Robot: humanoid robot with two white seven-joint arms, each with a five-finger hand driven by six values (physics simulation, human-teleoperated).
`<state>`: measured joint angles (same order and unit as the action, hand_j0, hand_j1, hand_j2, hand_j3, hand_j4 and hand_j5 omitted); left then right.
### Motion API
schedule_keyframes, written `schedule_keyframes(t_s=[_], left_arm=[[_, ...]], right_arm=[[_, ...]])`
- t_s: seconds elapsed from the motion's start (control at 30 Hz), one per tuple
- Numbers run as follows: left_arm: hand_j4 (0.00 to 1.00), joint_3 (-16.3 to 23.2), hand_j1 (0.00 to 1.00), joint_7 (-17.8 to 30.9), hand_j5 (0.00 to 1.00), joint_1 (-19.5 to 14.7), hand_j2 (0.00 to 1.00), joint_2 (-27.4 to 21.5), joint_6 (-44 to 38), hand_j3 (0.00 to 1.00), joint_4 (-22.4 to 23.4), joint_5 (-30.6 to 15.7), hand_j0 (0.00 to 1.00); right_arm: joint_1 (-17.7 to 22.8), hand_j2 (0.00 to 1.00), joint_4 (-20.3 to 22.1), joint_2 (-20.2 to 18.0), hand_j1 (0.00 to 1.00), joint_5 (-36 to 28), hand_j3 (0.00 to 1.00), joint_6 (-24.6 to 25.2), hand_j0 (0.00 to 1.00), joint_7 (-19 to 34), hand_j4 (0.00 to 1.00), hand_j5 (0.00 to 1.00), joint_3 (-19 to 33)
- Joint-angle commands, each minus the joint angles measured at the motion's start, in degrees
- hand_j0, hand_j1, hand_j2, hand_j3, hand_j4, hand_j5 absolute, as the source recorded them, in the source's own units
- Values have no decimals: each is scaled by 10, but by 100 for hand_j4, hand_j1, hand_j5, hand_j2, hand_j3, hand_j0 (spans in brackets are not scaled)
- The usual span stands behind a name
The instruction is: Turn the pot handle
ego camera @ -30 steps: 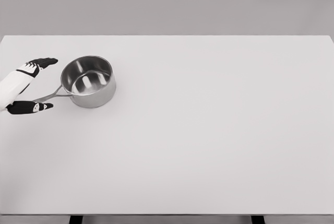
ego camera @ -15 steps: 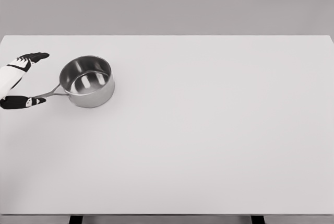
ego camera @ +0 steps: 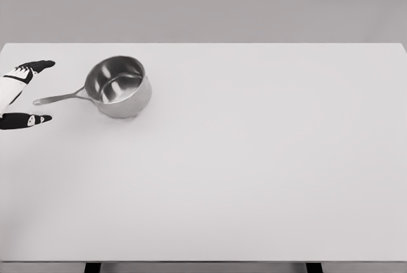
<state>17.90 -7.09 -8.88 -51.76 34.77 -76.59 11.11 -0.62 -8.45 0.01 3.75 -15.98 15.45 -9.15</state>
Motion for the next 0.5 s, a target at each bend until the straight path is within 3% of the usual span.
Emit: schedule_keyframes(t_s=[0.0,0.47], left_arm=[[100,0,100,0,100,0,100,-2,0,100,0,-4,100],[100,-1,100,0,100,-9,100,0,-5,100,-13,-10,100]], right_arm=[[0,100,0,0,100,0,100,0,100,0,100,100,0],[0,100,0,0,100,0,100,0,100,0,100,100,0]])
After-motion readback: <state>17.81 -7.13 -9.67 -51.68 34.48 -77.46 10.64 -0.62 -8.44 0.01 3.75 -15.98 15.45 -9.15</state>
